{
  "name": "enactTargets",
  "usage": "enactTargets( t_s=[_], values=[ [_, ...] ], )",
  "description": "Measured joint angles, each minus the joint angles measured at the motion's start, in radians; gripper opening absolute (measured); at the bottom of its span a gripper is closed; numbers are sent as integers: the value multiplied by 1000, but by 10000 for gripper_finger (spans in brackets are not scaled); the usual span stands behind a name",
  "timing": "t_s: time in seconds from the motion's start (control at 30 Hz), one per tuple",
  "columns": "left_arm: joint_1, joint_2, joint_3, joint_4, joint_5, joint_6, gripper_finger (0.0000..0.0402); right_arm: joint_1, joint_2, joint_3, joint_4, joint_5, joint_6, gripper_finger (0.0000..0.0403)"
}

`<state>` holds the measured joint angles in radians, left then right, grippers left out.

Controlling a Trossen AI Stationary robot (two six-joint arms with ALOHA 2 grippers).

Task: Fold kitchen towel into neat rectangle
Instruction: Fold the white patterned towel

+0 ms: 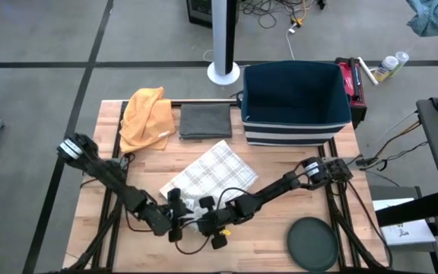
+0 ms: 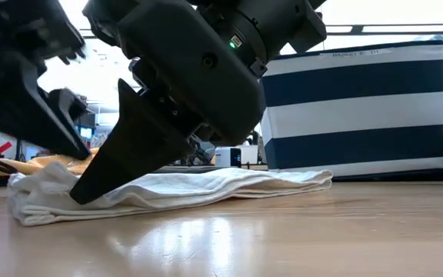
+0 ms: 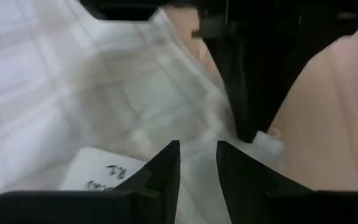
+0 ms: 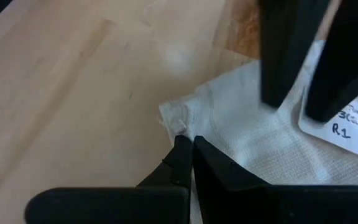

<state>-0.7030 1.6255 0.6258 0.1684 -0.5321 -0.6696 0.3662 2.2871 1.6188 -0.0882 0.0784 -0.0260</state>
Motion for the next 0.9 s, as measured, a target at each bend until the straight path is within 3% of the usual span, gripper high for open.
enactTargets(
  t_s=[0.2, 0.4, 0.57, 0.7, 0.8, 0.9],
  values=[
    [3, 140, 57, 44, 36, 26, 96, 0, 0, 0, -5, 0, 1, 2],
    [4, 167, 77, 22, 54, 13, 96, 0, -13, 0, -22, 0, 16, 29],
    [3, 168, 77, 11, 61, 6, 96, 1, -102, 48, -280, 6, 17, 83],
    [3, 169, 76, 6, 67, 10, 96, -13, -179, 44, -529, 73, 32, 115],
    [2, 169, 75, 5, 70, 16, 96, -46, -211, -3, -594, 98, 69, 126],
    [2, 170, 74, 9, 68, 25, 96, -82, -209, -55, -546, 96, 86, 130]
  ],
)
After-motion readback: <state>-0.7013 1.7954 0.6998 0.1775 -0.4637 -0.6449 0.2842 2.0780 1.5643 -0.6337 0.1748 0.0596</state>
